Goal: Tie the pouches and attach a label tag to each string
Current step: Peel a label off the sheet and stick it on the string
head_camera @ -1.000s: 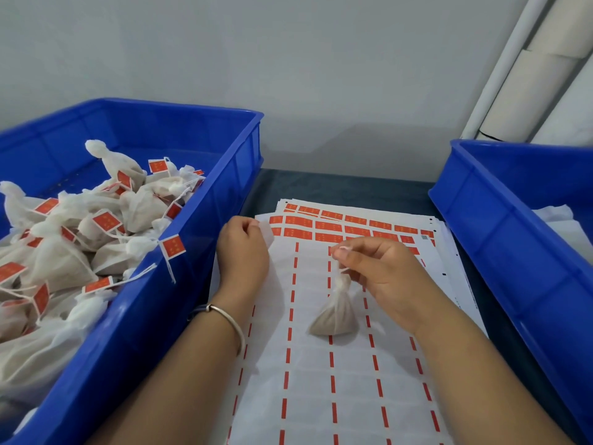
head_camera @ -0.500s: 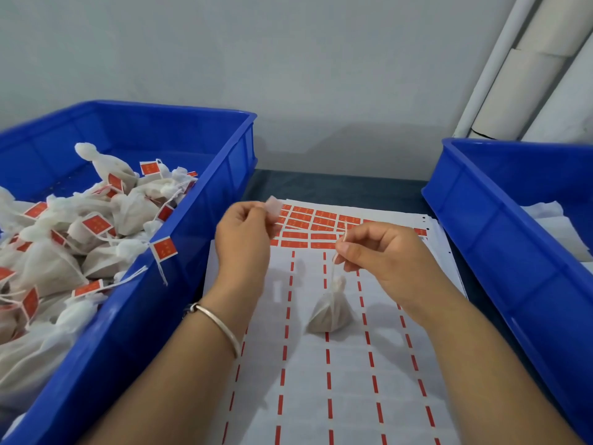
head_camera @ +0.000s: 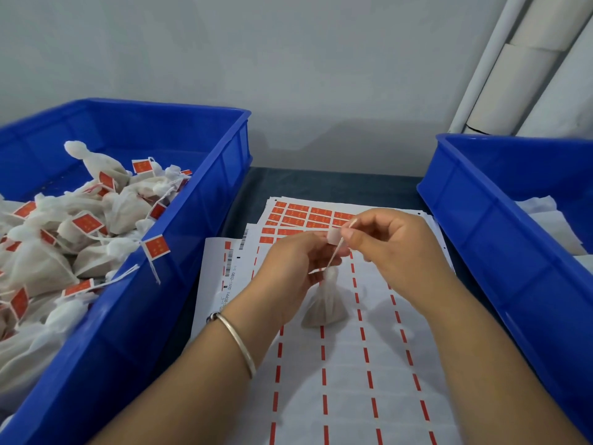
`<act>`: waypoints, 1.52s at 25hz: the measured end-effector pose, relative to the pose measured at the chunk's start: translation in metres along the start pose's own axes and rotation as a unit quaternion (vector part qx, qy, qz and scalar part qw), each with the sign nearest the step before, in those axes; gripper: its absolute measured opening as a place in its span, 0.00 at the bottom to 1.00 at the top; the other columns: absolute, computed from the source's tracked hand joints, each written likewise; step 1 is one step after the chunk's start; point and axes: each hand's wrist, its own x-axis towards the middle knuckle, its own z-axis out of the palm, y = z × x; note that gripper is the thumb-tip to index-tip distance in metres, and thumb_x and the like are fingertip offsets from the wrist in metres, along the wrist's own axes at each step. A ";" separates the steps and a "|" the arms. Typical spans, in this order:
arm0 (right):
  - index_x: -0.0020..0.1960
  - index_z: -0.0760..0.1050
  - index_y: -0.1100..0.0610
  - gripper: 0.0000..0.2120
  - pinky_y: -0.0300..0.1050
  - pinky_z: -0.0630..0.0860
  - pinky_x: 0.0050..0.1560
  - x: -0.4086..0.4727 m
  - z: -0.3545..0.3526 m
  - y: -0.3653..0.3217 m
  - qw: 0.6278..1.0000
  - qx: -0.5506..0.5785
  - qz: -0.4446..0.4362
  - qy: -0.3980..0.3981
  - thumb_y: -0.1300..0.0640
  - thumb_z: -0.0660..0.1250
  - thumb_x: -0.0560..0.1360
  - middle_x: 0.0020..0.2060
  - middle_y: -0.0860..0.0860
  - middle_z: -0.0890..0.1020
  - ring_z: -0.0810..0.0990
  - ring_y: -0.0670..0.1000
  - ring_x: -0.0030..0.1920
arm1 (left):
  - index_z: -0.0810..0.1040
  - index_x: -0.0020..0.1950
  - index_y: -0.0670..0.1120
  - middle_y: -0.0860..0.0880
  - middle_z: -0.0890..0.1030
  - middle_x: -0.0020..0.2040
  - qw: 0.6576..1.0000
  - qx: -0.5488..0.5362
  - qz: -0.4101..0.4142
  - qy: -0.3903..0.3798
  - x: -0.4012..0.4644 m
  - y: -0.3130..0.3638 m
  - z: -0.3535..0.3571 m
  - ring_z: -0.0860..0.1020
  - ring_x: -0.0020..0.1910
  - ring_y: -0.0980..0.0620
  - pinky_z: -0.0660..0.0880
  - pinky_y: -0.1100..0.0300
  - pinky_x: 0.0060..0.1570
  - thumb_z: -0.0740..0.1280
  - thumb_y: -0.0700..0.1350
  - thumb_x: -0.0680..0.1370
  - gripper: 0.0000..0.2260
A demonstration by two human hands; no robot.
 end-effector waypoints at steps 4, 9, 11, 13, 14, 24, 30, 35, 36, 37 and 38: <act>0.39 0.76 0.41 0.06 0.21 0.70 0.33 0.002 -0.005 0.003 0.999 -0.024 0.016 0.030 0.51 0.69 0.73 0.34 0.35 0.79 0.76 0.32 0.40 | 0.76 0.42 0.44 0.41 0.82 0.51 0.999 -0.022 0.016 -0.016 0.000 -0.008 -0.001 0.80 0.53 0.44 0.70 0.48 0.64 0.61 0.42 0.80 0.08; 0.44 0.78 0.47 0.01 0.25 0.68 0.39 0.005 -0.008 0.007 0.997 -0.056 0.008 0.048 0.51 0.68 0.74 0.46 0.38 0.77 0.76 0.37 0.45 | 0.75 0.44 0.43 0.40 0.81 0.54 1.000 -0.008 0.021 -0.010 0.004 -0.002 -0.002 0.79 0.54 0.43 0.71 0.49 0.63 0.61 0.42 0.80 0.07; 0.47 0.79 0.47 0.03 0.26 0.67 0.42 0.006 -0.007 0.008 0.998 -0.043 0.022 0.045 0.51 0.67 0.75 0.49 0.39 0.77 0.75 0.36 0.47 | 0.75 0.49 0.41 0.40 0.81 0.55 1.000 -0.002 0.020 -0.015 0.005 -0.001 -0.001 0.79 0.55 0.42 0.71 0.48 0.64 0.61 0.41 0.79 0.05; 0.47 0.78 0.45 0.02 0.29 0.68 0.43 0.006 -0.006 0.009 0.998 -0.041 0.041 0.038 0.50 0.66 0.76 0.46 0.38 0.78 0.76 0.38 0.46 | 0.74 0.52 0.40 0.39 0.80 0.55 1.000 -0.004 0.019 -0.019 0.004 -0.001 0.000 0.79 0.56 0.42 0.71 0.48 0.64 0.60 0.41 0.80 0.06; 0.46 0.77 0.44 0.02 0.30 0.69 0.42 0.006 -0.006 0.009 0.997 -0.043 0.045 0.036 0.50 0.66 0.76 0.44 0.37 0.77 0.76 0.38 0.45 | 0.74 0.52 0.40 0.39 0.80 0.56 1.000 -0.004 0.019 -0.018 0.003 -0.001 0.000 0.79 0.56 0.42 0.70 0.48 0.64 0.60 0.41 0.80 0.06; 0.42 0.75 0.42 0.06 0.26 0.67 0.36 0.004 -0.006 0.008 0.996 -0.047 0.061 0.040 0.52 0.67 0.76 0.39 0.34 0.76 0.76 0.39 0.41 | 0.73 0.41 0.43 0.43 0.80 0.48 0.997 -0.002 0.065 -0.050 0.013 -0.010 -0.005 0.80 0.49 0.46 0.75 0.54 0.57 0.59 0.40 0.80 0.09; 0.44 0.78 0.47 0.03 0.30 0.72 0.37 0.006 -0.008 0.009 0.994 -0.001 0.093 0.055 0.52 0.67 0.76 0.40 0.40 0.80 0.80 0.43 0.41 | 0.80 0.42 0.48 0.50 0.83 0.39 0.982 0.041 0.174 -0.057 0.026 -0.022 -0.010 0.81 0.43 0.50 0.77 0.55 0.53 0.65 0.39 0.77 0.07; 0.45 0.79 0.49 0.03 0.27 0.74 0.33 0.007 -0.008 0.009 0.993 0.020 0.105 0.052 0.51 0.67 0.75 0.39 0.40 0.81 0.80 0.43 0.39 | 0.81 0.39 0.53 0.56 0.82 0.39 0.971 0.091 0.218 -0.037 0.025 -0.025 -0.007 0.80 0.44 0.52 0.77 0.58 0.49 0.69 0.41 0.74 0.07; 0.45 0.79 0.49 0.03 0.27 0.74 0.33 0.007 -0.008 0.009 0.993 0.023 0.107 0.051 0.51 0.67 0.75 0.39 0.40 0.81 0.80 0.43 0.38 | 0.81 0.38 0.54 0.58 0.82 0.38 0.968 0.098 0.229 -0.038 0.026 -0.026 -0.007 0.79 0.44 0.54 0.76 0.61 0.46 0.70 0.42 0.74 0.07; 0.45 0.79 0.49 0.03 0.27 0.74 0.32 0.008 -0.007 0.009 0.993 0.024 0.108 0.050 0.51 0.67 0.75 0.39 0.40 0.81 0.80 0.43 0.39 | 0.81 0.38 0.55 0.59 0.81 0.36 0.964 0.108 0.239 -0.038 0.026 -0.026 -0.007 0.79 0.43 0.55 0.75 0.64 0.43 0.70 0.43 0.74 0.08; 0.44 0.79 0.48 0.03 0.27 0.74 0.32 0.008 -0.007 0.009 0.992 0.023 0.110 0.049 0.51 0.67 0.75 0.39 0.40 0.80 0.81 0.43 0.39 | 0.80 0.37 0.56 0.60 0.81 0.36 0.960 0.120 0.249 -0.039 0.027 -0.026 -0.007 0.79 0.42 0.57 0.74 0.67 0.39 0.70 0.43 0.74 0.08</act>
